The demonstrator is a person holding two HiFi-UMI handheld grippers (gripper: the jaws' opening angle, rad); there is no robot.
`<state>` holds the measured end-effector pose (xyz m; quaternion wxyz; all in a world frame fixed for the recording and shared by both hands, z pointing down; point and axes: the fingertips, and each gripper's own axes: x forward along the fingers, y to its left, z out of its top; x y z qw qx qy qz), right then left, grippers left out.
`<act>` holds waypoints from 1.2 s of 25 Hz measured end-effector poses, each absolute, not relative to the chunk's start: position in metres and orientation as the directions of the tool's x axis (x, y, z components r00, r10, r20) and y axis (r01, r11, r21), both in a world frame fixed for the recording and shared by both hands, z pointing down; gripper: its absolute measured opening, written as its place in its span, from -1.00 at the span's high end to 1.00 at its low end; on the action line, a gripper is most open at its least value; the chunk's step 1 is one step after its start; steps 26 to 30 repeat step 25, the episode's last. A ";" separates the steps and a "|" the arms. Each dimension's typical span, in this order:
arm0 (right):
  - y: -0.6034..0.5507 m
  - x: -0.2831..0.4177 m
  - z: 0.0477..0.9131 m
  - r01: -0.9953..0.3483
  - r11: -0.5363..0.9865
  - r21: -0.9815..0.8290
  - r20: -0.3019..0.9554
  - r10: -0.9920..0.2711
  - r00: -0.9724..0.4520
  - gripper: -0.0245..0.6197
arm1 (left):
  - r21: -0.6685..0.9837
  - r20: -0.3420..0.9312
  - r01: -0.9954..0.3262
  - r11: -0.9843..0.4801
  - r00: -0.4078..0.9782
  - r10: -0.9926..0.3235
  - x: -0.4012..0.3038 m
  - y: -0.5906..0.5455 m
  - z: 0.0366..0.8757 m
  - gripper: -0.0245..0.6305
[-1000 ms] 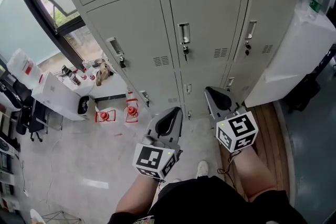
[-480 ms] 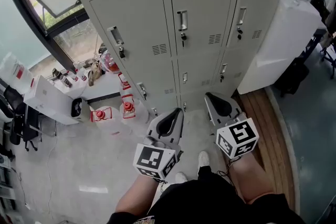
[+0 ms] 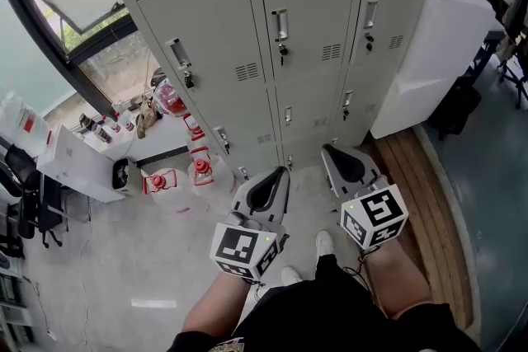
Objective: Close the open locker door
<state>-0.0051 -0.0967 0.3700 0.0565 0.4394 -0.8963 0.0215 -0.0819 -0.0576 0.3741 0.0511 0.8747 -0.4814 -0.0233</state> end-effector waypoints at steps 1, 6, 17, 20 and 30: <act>-0.096 -0.005 0.370 -0.790 0.613 0.013 0.121 -0.785 -0.607 0.76 | 0.111 0.007 -0.839 -0.533 0.537 -0.844 -0.081 -0.057 0.373 0.87; -0.092 -0.003 0.368 -0.791 0.611 0.021 0.119 -0.787 -0.605 0.76 | 0.108 0.000 -0.836 -0.538 0.541 -0.841 -0.080 -0.054 0.372 0.87; -0.084 -0.007 0.368 -0.781 0.625 0.017 0.116 -0.777 -0.619 0.76 | 0.105 0.001 -0.841 -0.530 0.533 -0.846 -0.080 -0.048 0.372 0.87; -0.082 -0.006 0.368 -0.779 0.626 0.016 0.119 -0.775 -0.621 0.76 | 0.105 0.000 -0.842 -0.529 0.532 -0.847 -0.079 -0.046 0.372 0.87; -0.079 -0.004 0.367 -0.778 0.629 0.016 0.122 -0.773 -0.622 0.76 | 0.109 0.000 -0.846 -0.522 0.525 -0.851 -0.078 -0.043 0.371 0.87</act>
